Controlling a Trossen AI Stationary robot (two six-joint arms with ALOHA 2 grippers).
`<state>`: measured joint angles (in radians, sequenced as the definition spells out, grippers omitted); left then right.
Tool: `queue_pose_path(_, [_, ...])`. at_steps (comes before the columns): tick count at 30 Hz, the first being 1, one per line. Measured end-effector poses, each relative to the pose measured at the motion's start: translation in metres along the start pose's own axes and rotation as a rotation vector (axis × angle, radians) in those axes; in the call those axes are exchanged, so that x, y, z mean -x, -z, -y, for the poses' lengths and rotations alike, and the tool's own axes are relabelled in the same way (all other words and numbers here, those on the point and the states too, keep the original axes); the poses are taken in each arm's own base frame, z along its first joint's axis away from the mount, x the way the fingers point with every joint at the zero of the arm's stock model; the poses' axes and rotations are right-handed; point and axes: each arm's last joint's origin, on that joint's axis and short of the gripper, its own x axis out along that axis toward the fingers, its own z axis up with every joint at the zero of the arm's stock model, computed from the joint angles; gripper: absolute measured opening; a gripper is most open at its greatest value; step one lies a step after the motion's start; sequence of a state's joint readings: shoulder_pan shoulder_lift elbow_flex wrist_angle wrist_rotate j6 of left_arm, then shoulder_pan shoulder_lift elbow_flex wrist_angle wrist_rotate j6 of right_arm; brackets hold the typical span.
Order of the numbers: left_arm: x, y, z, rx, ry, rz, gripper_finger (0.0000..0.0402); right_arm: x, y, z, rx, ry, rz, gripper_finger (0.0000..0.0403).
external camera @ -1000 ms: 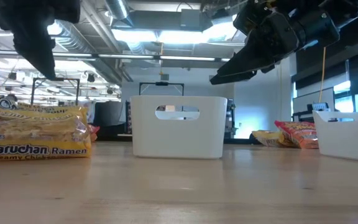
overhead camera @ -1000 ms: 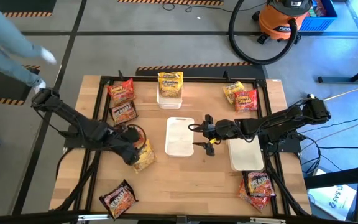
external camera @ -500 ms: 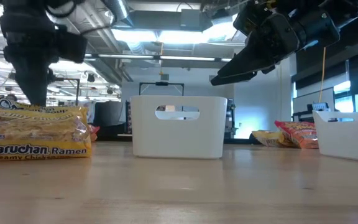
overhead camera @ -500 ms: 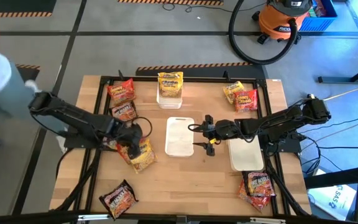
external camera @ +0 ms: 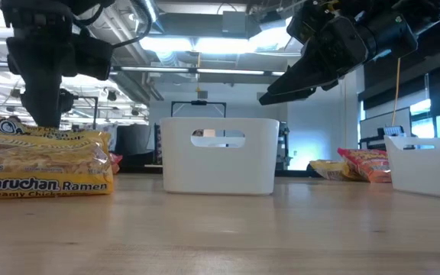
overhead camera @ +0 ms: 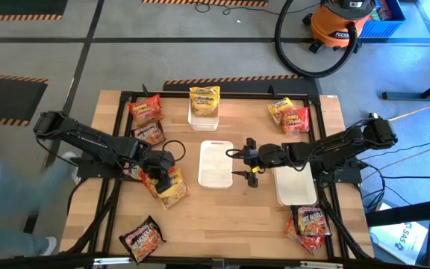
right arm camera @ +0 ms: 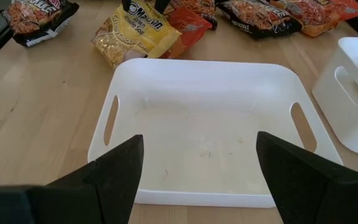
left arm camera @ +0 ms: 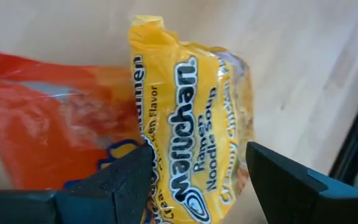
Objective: Sort Maruchan noodles
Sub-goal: Put the yellow noodle pack into the top white bin
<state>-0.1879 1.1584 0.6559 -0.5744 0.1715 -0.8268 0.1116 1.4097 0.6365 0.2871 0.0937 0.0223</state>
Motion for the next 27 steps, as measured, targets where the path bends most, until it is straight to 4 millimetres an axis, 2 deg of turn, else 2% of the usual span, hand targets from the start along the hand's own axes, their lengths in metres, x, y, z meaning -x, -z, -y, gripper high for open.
queue_pose_path(5, [-0.005,-0.001,-0.005,-0.004,-0.102,0.029,0.0247,0.000,0.000,0.000,0.000,0.000,0.000,0.0292])
queue_pose_path(10, [-0.019,-0.002,-0.005,-0.012,-0.111,-0.026,0.0247,0.000,0.000,0.000,0.000,0.000,0.000,0.0292])
queue_pose_path(17, [-0.036,-0.009,0.002,-0.077,-0.026,-0.065,0.0242,0.000,0.000,0.000,0.000,0.000,0.000,0.0292])
queue_pose_path(21, [-0.037,-0.012,0.005,-0.119,0.017,-0.036,0.0210,0.000,0.000,0.000,0.000,0.000,0.001,0.0292])
queue_pose_path(27, [-0.038,-0.012,0.005,-0.151,0.008,-0.028,0.0132,0.000,0.000,0.000,0.000,0.000,0.001,0.0292])
